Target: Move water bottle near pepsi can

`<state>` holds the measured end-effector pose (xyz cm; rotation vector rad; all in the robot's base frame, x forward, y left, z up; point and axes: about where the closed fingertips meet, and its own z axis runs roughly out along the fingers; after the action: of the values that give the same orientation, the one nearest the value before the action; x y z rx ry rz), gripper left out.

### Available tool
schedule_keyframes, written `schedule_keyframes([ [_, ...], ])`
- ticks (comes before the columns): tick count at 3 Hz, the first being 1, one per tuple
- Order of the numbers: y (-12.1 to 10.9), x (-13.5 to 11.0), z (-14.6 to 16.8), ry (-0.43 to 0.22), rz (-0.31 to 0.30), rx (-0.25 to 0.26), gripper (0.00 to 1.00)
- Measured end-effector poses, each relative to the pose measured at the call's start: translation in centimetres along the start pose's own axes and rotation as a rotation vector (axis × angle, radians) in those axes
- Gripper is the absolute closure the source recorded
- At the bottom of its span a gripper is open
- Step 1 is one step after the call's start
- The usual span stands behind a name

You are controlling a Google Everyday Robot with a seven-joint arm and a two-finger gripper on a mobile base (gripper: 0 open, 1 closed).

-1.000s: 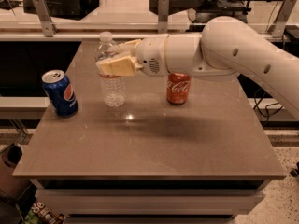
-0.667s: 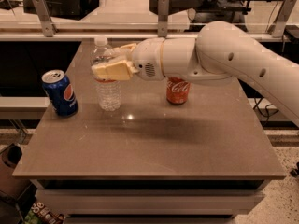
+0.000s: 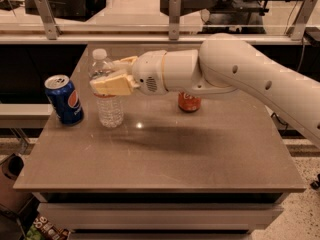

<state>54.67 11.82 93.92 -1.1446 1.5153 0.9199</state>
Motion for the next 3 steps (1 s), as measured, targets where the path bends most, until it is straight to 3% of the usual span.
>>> schedule_keyframes([
  [3,0.52,-0.37,0.40,0.001,-0.008,-0.010,0.35],
])
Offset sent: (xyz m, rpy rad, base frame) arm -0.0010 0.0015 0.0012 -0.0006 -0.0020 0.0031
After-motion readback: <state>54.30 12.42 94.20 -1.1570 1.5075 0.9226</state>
